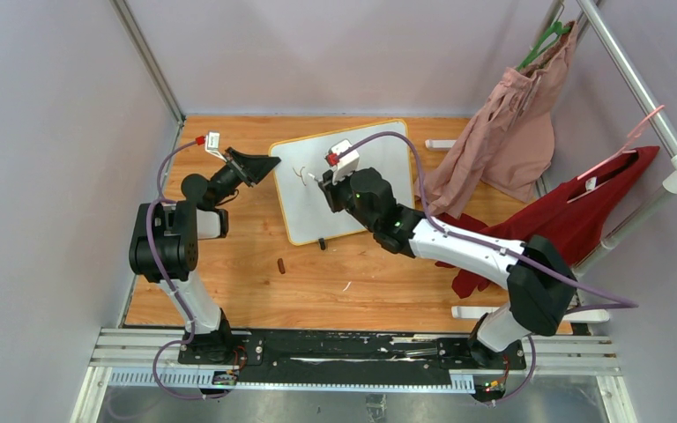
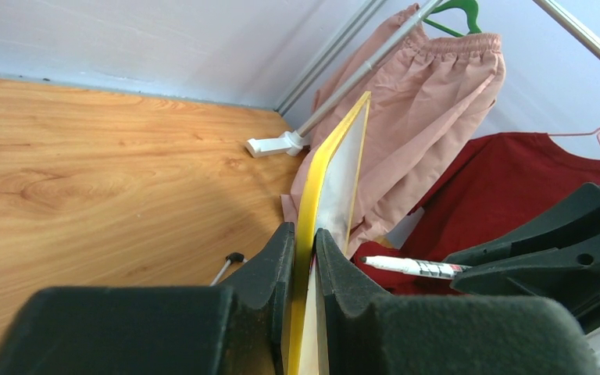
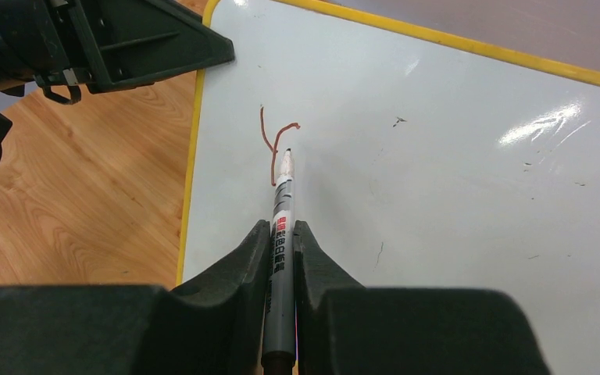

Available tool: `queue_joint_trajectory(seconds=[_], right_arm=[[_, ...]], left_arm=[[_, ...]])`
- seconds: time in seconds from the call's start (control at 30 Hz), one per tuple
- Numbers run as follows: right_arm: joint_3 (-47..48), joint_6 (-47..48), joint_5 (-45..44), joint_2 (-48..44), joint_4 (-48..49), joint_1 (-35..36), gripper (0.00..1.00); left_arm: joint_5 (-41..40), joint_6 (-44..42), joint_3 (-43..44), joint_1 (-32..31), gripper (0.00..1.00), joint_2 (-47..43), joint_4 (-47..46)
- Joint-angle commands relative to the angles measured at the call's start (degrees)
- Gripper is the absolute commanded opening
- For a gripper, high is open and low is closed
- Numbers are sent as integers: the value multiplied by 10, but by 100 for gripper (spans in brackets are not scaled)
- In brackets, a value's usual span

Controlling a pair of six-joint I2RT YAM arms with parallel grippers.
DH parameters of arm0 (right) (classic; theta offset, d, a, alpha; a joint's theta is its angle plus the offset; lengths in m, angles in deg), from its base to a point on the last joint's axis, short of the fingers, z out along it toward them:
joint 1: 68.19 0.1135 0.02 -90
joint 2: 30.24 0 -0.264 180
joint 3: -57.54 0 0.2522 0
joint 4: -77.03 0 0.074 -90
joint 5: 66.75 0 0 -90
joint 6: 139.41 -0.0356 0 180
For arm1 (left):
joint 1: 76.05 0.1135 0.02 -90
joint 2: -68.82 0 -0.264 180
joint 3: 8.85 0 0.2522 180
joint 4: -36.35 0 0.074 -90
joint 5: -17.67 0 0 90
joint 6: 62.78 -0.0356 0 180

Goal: Write a sentence on the whiteboard

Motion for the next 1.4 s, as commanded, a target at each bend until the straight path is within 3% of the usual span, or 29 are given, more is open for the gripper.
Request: queue_joint_trajectory(seconds=[0.0, 1.37], right_arm=[[24, 1, -8, 14, -7, -9, 0], [22, -13, -14, 33, -62, -16, 0]], left_arm=[[5, -22, -12, 3, 0, -3, -14], [4, -19, -12, 3, 0, -11, -14]])
